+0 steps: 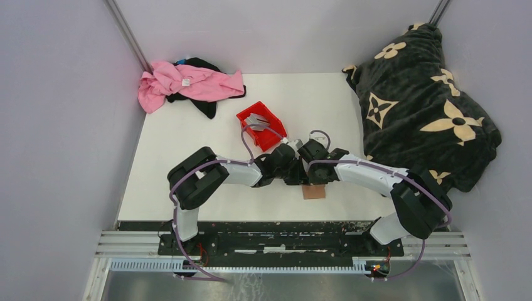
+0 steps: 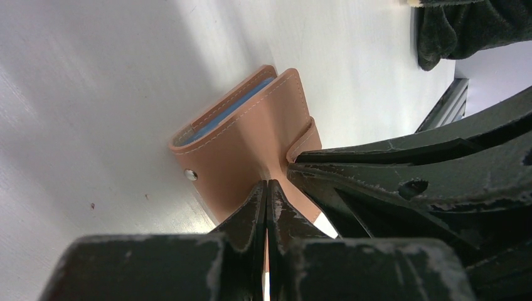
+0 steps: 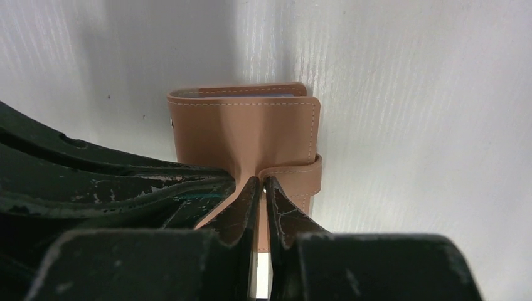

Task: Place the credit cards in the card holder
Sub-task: Close the card holder at the center of the board, then reset both arms

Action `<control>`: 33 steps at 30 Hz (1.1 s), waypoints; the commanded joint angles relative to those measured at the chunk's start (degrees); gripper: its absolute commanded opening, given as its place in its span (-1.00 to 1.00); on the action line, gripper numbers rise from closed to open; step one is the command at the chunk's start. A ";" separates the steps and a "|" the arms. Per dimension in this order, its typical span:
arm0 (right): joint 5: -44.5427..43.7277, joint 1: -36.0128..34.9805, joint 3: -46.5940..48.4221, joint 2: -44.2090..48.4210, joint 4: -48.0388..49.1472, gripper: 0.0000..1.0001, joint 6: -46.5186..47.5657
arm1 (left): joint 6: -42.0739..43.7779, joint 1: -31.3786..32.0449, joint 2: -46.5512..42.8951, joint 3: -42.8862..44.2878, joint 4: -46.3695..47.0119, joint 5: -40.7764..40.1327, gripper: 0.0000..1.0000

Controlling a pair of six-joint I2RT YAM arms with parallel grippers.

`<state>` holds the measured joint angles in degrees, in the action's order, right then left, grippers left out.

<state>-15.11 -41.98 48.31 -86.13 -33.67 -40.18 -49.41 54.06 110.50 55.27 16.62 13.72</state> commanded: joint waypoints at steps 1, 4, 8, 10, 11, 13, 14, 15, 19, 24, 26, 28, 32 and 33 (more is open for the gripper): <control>6.75 -1.28 -4.38 -5.02 2.43 -0.75 -3.86 | 0.55 2.10 3.49 -3.21 -9.82 -0.40 -0.94; 6.05 -1.31 -2.04 -4.06 2.55 -0.38 -2.01 | 0.67 2.15 2.12 -3.39 -10.89 -1.74 -0.94; 4.74 -1.32 5.20 -3.11 -0.41 0.01 1.02 | 1.16 1.93 -0.06 -2.71 -13.45 -3.96 -0.79; 3.71 -1.31 8.59 -2.76 -2.23 0.08 2.14 | 1.83 1.65 -1.70 -1.93 -15.03 -5.67 -0.70; 3.24 -1.32 10.25 -2.45 -2.94 0.11 2.73 | 2.24 1.49 -2.68 -1.28 -15.96 -6.66 -0.65; 2.27 -1.31 13.17 -2.02 -4.30 0.18 3.93 | 3.27 1.02 -4.74 -0.15 -17.46 -9.11 -0.56; 1.61 -1.29 14.59 -1.94 -5.09 0.20 4.52 | 3.79 0.66 -5.90 0.63 -18.28 -10.09 -0.51; 1.20 -1.28 15.86 -1.74 -5.61 0.21 5.08 | 4.35 0.44 -7.30 1.37 -18.94 -11.03 -0.46; -1.01 -1.27 20.81 -1.06 -7.54 0.22 7.39 | 6.65 -0.50 -11.67 4.93 -22.30 -15.42 -0.31; -6.09 -0.90 22.75 2.47 -7.05 0.33 10.62 | 8.73 -0.55 -20.50 4.96 -25.73 -24.68 -0.20; -7.50 -0.41 22.75 4.07 -6.62 0.36 11.54 | 9.17 -0.54 -25.59 2.73 -25.94 -29.37 -0.17; -8.58 0.08 22.82 4.93 -6.46 0.41 12.28 | 9.47 -0.56 -31.49 -0.14 -25.87 -34.32 -0.17; -10.09 0.79 22.61 7.04 -6.19 0.53 12.76 | 9.51 -0.54 -45.79 -8.80 -26.16 -45.89 -0.11; -10.46 0.88 22.56 7.50 -6.34 0.57 12.70 | 9.55 -0.61 -49.22 -10.96 -26.12 -49.50 -0.06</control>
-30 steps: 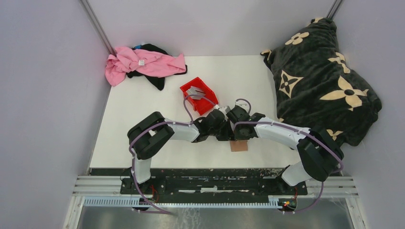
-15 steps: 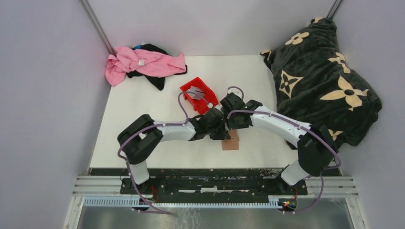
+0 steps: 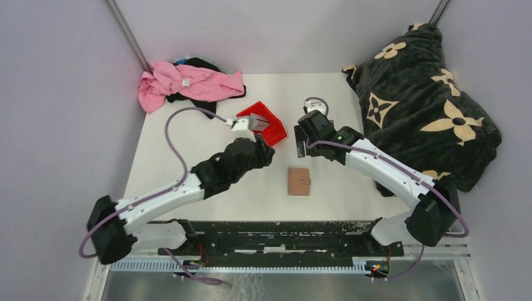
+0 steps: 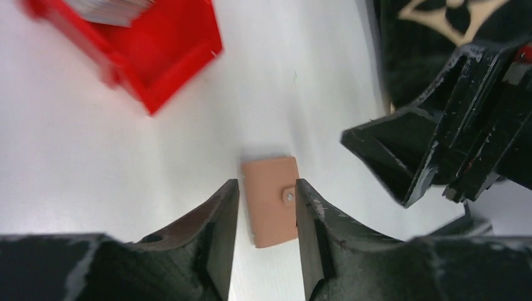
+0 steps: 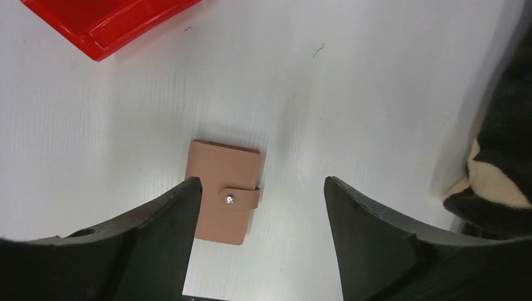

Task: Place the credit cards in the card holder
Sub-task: Reset both arms

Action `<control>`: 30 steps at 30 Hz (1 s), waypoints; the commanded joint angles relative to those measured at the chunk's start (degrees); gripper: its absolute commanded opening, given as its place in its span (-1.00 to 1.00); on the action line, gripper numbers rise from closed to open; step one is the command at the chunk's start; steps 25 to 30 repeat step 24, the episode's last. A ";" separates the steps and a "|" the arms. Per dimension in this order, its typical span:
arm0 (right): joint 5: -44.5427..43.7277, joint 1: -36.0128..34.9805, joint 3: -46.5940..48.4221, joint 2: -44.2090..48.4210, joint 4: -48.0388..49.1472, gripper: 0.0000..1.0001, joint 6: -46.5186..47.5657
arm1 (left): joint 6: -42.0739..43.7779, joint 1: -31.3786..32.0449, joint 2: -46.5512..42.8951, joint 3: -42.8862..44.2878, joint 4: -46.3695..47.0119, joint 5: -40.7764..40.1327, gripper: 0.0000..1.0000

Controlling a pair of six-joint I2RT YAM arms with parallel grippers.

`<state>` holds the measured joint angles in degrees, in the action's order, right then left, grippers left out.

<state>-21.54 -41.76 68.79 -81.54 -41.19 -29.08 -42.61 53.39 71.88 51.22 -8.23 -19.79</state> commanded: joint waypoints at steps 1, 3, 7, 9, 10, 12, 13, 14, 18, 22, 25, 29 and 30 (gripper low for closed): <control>-4.63 0.64 1.84 3.32 1.20 0.60 1.57 | 3.16 0.12 -13.64 -9.19 -0.89 -18.52 -0.05; -6.47 0.73 1.11 4.09 1.30 0.73 1.16 | 3.30 0.08 -18.65 -12.77 -1.17 -24.33 -0.04; -11.41 0.76 0.82 4.14 -0.48 0.99 0.14 | 2.10 0.09 -21.57 -16.45 -4.48 -31.12 -0.04; -13.43 0.79 1.28 3.49 -1.68 0.99 0.18 | 0.42 0.08 -22.13 -17.53 -6.06 -33.26 -0.04; -14.35 0.82 1.71 3.13 -2.36 0.99 0.07 | -0.22 0.11 -22.27 -17.94 -6.59 -34.13 -0.03; -15.82 0.83 2.30 2.57 -3.92 0.99 -0.42 | -0.39 0.14 -22.62 -18.69 -7.14 -35.40 -0.03; -16.07 0.84 2.30 2.64 -3.99 0.99 -0.33 | -0.37 0.11 -22.59 -18.83 -7.36 -35.93 -0.03; -16.19 0.88 2.19 2.92 -3.83 0.99 -0.14 | -0.37 0.14 -22.37 -18.82 -7.49 -36.27 -0.02; -18.24 0.82 1.00 4.02 -3.28 1.00 0.78 | -0.51 0.12 -20.79 -18.66 -7.28 -36.26 -0.02; -18.46 0.84 -2.44 7.51 -0.37 1.00 2.81 | -0.56 0.11 -19.06 -18.19 -7.00 -35.84 -0.02; -18.25 0.88 -3.59 8.98 1.33 1.00 3.14 | -0.18 0.07 -18.97 -18.24 -6.64 -35.89 -0.02; -18.25 0.88 -3.59 8.98 1.33 1.00 3.14 | -0.18 0.07 -18.97 -18.24 -6.64 -35.89 -0.02; -18.25 0.88 -3.59 8.98 1.33 1.00 3.14 | -0.18 0.07 -18.97 -18.24 -6.64 -35.89 -0.02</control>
